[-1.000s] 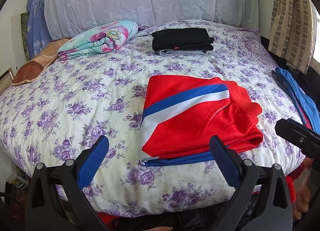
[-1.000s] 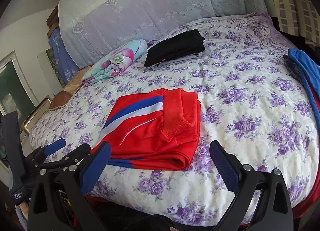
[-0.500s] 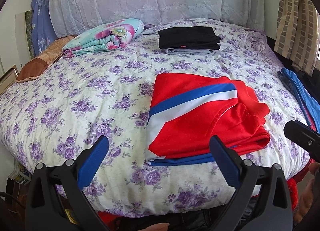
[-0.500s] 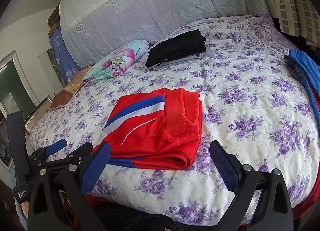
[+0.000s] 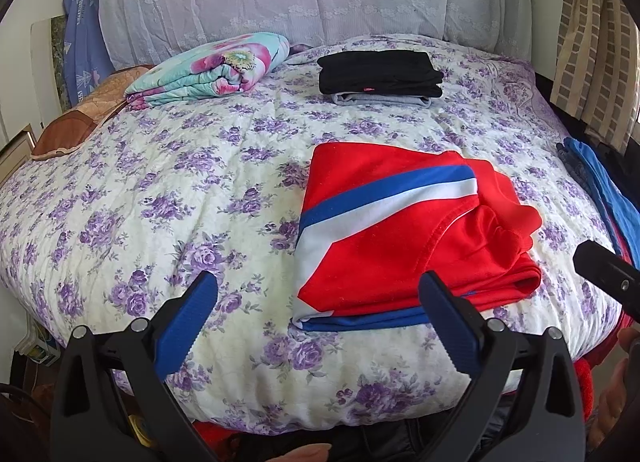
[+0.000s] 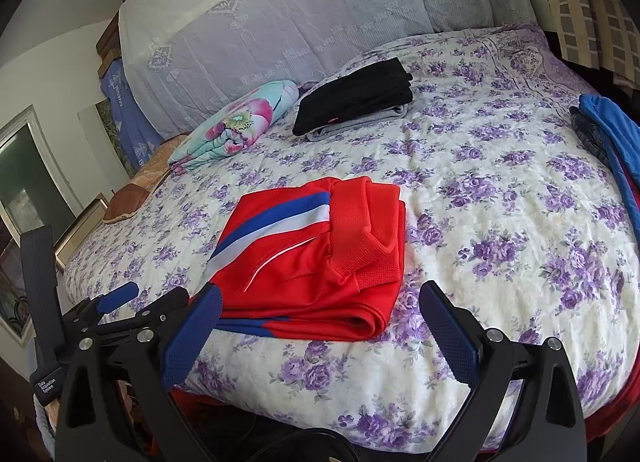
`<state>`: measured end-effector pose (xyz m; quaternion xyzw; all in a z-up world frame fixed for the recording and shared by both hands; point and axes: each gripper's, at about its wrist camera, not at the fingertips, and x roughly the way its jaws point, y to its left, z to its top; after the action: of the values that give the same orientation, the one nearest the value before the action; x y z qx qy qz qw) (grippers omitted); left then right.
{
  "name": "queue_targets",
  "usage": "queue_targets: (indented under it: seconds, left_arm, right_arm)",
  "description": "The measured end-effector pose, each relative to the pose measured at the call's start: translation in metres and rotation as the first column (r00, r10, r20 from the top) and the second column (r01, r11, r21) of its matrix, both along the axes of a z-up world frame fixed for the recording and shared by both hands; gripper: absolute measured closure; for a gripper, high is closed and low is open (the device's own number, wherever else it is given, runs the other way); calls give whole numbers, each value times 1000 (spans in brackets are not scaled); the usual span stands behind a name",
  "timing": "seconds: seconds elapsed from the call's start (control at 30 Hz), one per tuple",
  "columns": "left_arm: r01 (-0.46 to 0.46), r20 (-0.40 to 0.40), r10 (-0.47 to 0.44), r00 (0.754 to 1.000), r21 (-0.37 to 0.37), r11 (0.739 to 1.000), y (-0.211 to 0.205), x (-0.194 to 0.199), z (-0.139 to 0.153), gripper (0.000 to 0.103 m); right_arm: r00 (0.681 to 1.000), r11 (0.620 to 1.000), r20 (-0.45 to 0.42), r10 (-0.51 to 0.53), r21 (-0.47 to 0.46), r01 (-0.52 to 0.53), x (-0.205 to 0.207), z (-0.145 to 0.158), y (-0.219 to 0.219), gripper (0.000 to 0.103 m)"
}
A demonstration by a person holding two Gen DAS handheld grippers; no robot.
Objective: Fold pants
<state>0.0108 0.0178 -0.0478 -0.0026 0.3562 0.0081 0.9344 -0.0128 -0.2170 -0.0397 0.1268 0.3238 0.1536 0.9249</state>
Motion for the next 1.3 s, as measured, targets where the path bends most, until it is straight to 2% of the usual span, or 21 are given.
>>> queue_targets:
  seconds: [0.2,0.4,0.6,0.7,0.8,0.87,1.07,1.13,1.3]
  left_arm:
    - [18,-20,-18,1000,-5,1000,0,5,-4,5]
    - [50,-51,-52,997,-43,998,10,33,-15,5]
    - [62,-108,-71,992,-88,994,21,69,-33,5]
    - [68,-155,-92,984,-154,986,27,87,-46,4]
    - [73,-170,-125,977,-285,956,41,97,-54,4]
    - [83,-177,-149,973,-335,938,45,101,-57,4]
    - [123,-146,-177,973,-319,940,34,109,-55,4]
    - [137,-141,-189,972,-312,940,27,111,-54,4]
    - [201,-117,-251,961,-331,922,16,107,-50,22]
  right_arm:
    - [1000,999,-20,22,26,-21,8,-7,-2,4]
    - [998,997,-68,14,83,-8,42,-24,-24,4]
    - [979,965,-196,62,261,-9,89,-50,-45,4]
    - [966,945,-240,98,326,-15,105,-62,-46,4]
    - [960,941,-255,115,337,-23,118,-66,-42,4]
    - [955,933,-258,144,358,-44,127,-68,-36,3]
    - [934,926,-267,237,353,-134,148,-69,-12,3]
    - [931,933,-260,255,318,-167,149,-67,-4,3]
    - [926,932,-253,280,302,-200,150,-63,-4,14]
